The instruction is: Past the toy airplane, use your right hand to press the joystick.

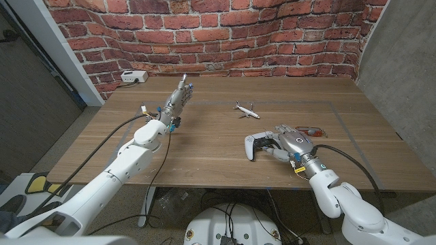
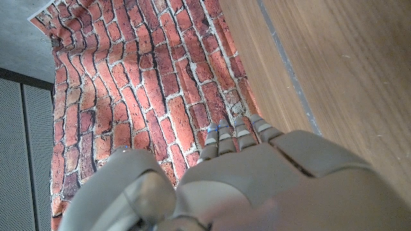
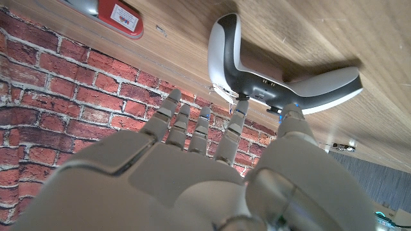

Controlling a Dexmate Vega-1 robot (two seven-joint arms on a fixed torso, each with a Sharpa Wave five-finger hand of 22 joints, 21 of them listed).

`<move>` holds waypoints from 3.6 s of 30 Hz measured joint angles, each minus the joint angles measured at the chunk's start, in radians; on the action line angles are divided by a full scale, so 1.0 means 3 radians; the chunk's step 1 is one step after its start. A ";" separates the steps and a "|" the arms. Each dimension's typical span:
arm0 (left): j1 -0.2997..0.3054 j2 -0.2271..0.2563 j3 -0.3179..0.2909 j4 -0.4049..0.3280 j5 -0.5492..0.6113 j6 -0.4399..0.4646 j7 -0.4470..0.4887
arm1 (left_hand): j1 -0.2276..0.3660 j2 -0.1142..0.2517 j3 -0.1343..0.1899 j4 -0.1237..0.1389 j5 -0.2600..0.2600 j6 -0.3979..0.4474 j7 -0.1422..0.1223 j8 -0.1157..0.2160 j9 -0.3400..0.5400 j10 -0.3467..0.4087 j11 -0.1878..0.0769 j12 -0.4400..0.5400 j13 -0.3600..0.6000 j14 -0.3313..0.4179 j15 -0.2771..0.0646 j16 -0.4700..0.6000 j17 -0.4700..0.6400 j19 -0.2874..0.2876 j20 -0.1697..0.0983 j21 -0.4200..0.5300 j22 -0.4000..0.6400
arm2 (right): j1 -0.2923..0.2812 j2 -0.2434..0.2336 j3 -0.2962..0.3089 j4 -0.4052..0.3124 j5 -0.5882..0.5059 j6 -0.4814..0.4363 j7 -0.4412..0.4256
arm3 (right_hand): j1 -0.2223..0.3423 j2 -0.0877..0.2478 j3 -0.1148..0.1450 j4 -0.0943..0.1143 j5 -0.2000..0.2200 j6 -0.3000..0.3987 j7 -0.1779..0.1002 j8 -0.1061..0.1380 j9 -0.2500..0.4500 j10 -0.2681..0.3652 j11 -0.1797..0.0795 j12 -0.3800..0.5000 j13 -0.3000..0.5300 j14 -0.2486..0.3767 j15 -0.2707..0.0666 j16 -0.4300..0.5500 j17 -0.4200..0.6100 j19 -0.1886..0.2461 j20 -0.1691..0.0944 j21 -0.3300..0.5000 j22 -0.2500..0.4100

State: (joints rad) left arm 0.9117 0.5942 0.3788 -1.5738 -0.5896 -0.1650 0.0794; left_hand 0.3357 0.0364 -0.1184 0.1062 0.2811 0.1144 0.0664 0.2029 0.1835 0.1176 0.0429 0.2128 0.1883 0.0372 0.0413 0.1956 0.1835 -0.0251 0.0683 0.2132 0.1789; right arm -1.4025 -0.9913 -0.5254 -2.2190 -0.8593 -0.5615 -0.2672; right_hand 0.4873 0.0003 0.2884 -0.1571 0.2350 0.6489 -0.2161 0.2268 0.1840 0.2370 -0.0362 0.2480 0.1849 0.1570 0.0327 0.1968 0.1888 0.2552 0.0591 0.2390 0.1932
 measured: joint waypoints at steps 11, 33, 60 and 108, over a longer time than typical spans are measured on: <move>-0.0010 -0.0015 0.0015 0.0015 0.0001 0.0000 -0.0007 | 0.0008 0.0008 -0.0001 0.0001 -0.0013 0.0000 0.0000 0.0000 0.0000 0.0000 0.0000 0.0000 0.0000 0.0000 0.0000 0.0000 0.0000 -0.0019 0.0018 0.0000 0.0000 | -0.0025 -0.0023 0.0022 -0.0017 0.0020 -0.0015 -0.0058 | 0.0000 0.0000 0.0014 0.0014 0.0000 0.0018 -0.0005 0.0014 0.0004 0.0042 -0.0006 0.0013 0.0000 0.0022 -0.0013 0.0000 0.0000 0.0041 0.0005 0.0000 0.0000; -0.0004 -0.0001 0.0017 -0.0010 0.0014 0.0017 0.0010 | 0.0009 0.0009 -0.0028 0.0000 -0.0013 0.0000 0.0000 0.0000 0.0000 0.0013 -0.0013 0.0000 0.0000 0.0000 0.0000 0.0000 0.0000 -0.0032 0.0030 0.0000 0.0000 | -0.0024 -0.0017 0.0024 0.0004 0.0077 -0.0030 -0.0102 | 0.0000 0.0000 0.0014 0.0014 0.0000 0.0060 0.0003 0.0014 0.0001 0.0108 -0.0011 0.0012 0.0000 0.0065 -0.0032 0.0000 -0.0001 0.0040 0.0005 0.0000 0.0000; -0.0004 0.0002 0.0022 -0.0011 0.0026 0.0035 0.0017 | 0.0035 0.0035 -0.0041 0.0014 -0.0025 0.0013 -0.0013 0.0000 0.0000 0.0013 -0.0013 0.0000 0.0000 0.0000 0.0000 0.0000 0.0000 -0.0018 0.0053 0.0000 0.0000 | -0.0011 -0.0025 0.0003 0.0012 0.0178 -0.0079 -0.0083 | 0.0000 0.0000 0.0009 0.0037 -0.0026 0.0153 0.0013 0.0011 0.0000 0.0196 -0.0006 0.0038 0.0000 0.0129 -0.0026 0.0000 -0.0001 0.0095 0.0000 0.0017 -0.0001; -0.0136 -0.0058 0.0060 0.0114 0.0077 -0.0022 -0.0033 | 0.0035 0.0035 -0.0069 0.0014 -0.0038 0.0012 -0.0012 0.0000 0.0000 0.0013 -0.0013 -0.0023 0.0000 0.0000 0.0000 -0.0012 0.0000 -0.0031 0.0065 -0.0021 0.0000 | 0.0047 -0.0011 0.0094 -0.0049 0.0094 -0.0072 -0.0223 | -0.0007 0.0007 0.0023 0.0070 -0.0052 -0.0463 0.0117 -0.0178 0.0012 0.0294 -0.0103 0.0035 0.0000 0.0261 -0.0074 0.0000 0.0015 0.0094 -0.0001 0.0017 0.0016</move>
State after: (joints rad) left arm 0.8708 0.5768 0.3967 -1.5395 -0.5665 -0.1715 0.0696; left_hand 0.3462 0.0469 -0.1392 0.1104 0.2698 0.1181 0.0627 0.2030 0.1835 0.1214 0.0390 0.2059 0.1882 0.0371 0.0413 0.1920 0.1835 -0.0344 0.0877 0.2069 0.1789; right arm -1.3884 -0.9945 -0.4973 -2.2337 -0.8311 -0.5832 -0.3342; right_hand 0.4853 0.0023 0.2952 -0.1362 0.2195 0.5100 -0.1810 0.1733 0.1877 0.3253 -0.0672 0.2585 0.1849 0.2354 0.0104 0.1968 0.1934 0.2835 0.0590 0.2440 0.1980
